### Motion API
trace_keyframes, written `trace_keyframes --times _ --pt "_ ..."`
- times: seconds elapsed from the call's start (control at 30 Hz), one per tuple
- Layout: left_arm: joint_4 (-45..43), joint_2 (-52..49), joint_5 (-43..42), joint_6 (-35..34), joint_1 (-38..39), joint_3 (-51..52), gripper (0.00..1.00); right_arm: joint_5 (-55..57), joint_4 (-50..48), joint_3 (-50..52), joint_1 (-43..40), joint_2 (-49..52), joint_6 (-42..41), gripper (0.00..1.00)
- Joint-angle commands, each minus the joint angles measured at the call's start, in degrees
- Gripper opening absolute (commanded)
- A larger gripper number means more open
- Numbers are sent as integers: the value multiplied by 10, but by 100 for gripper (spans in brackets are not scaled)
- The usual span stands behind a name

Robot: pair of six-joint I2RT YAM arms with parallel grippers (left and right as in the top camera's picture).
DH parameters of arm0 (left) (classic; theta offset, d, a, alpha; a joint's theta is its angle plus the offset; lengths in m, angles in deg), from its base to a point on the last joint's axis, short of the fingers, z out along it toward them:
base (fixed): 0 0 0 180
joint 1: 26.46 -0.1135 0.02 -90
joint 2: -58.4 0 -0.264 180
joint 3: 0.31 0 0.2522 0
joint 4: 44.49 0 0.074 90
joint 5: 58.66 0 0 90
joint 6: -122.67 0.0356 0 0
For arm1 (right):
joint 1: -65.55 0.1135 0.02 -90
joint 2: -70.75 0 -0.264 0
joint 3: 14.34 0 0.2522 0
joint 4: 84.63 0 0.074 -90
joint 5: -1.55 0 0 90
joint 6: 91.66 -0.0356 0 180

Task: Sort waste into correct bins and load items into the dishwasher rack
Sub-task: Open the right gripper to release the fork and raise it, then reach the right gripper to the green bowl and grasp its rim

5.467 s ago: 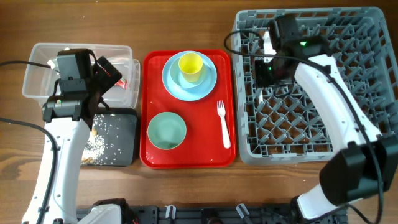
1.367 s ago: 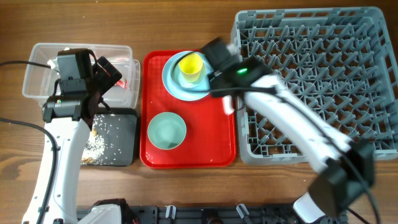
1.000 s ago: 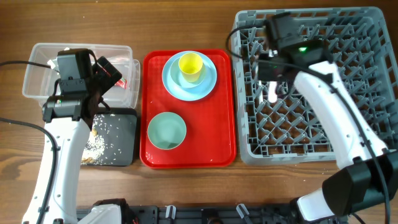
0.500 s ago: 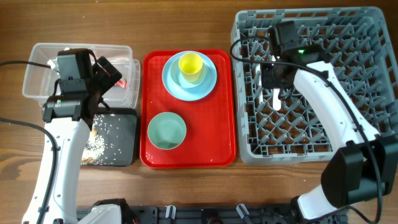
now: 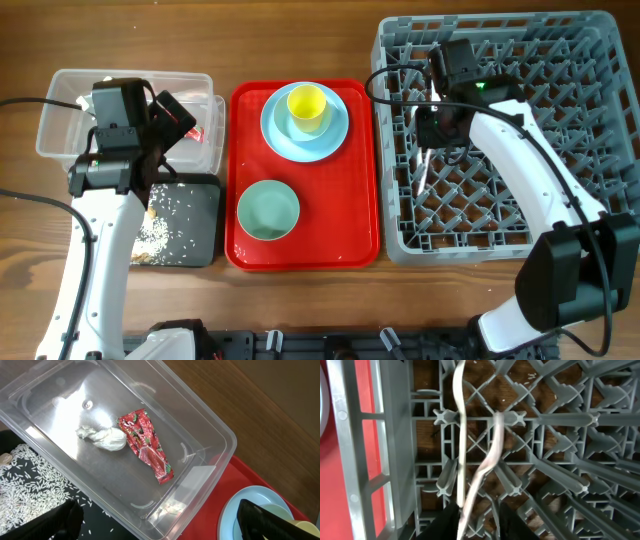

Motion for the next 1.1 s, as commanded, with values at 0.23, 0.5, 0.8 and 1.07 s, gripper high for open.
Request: trace_keyframes --times 0.23,0.5,0.8,1.07 --pt "0 4 5 1 -2 -7 100 -291 -7 -16 7 3 39 37" --pt "0 4 5 1 -2 -7 100 -416 -97 -14 139 3 14 37" --pt "0 4 5 1 -2 -7 100 -96 -170 -11 349 27 -125 4" --pt "0 4 5 1 -2 -7 100 -61 -209 -9 411 117 -148 4"
